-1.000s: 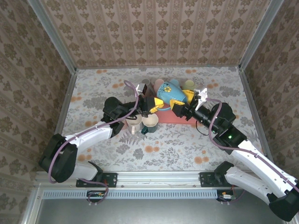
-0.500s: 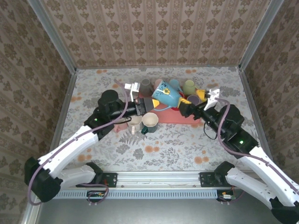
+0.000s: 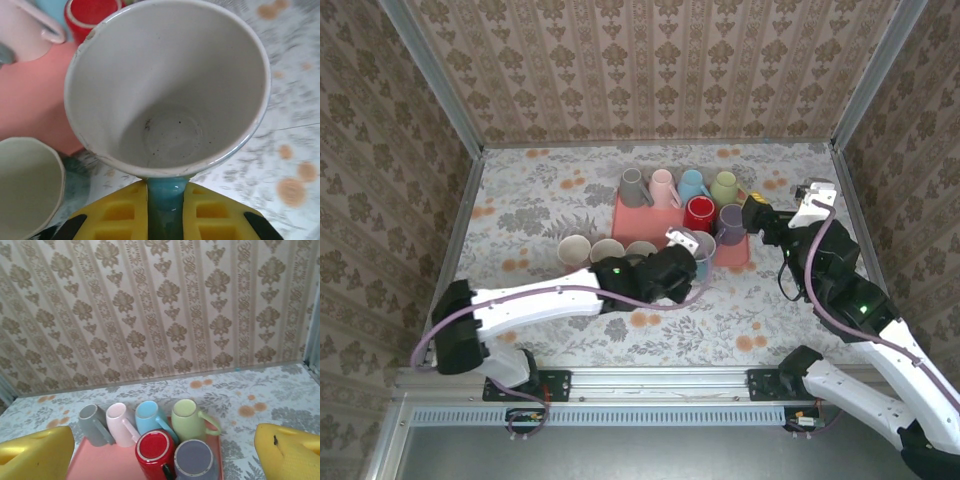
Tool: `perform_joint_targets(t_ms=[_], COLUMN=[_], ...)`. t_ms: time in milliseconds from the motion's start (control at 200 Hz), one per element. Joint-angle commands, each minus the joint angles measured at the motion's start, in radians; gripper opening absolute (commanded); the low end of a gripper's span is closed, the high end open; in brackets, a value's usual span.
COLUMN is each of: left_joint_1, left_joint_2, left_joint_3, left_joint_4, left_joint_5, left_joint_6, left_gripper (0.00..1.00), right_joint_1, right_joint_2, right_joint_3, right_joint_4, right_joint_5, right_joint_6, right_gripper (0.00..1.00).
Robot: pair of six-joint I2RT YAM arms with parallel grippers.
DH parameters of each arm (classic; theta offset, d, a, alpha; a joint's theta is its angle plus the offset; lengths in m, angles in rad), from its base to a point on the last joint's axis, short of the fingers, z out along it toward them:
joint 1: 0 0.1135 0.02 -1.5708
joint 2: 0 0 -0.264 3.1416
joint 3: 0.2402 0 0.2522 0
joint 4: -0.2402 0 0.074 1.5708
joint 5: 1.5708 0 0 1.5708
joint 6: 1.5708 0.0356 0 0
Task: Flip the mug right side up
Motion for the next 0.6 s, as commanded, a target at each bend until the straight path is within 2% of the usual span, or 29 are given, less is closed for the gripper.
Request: perform_joint_targets(t_ms=[0, 175, 385, 595], left_joint_1=[-0.003, -0.003, 0.0, 0.028], left_joint_2=[0.031, 0.126, 0.205, 0.233], left_joint_3=[0.068, 0.096, 0.064, 0.03], left_joint_4=[-0.012, -0.019, 0.05, 0.051], left_joint_5=[-0.182, -0.187, -0.132, -0.127], left_joint_6=[-0.022, -0.045, -0.051, -0.128], left_gripper=[0.0, 0.0, 0.0, 0.0], right_joint_1=[-0.005, -0.007, -0.01, -0.01], right_joint_2=[0.004, -0.01, -0.039, -0.044], right_joint_3=[0.025, -0.005, -0.022, -0.033], right_joint_4=[-0.056, -0.067, -0.066, -0.063], right_joint_5=[0.069, 0.114, 0.114, 0.098], right_joint_6=[0.051, 0.057, 0.05, 0.036], right_gripper=[0.93, 0.93, 0.94, 0.94])
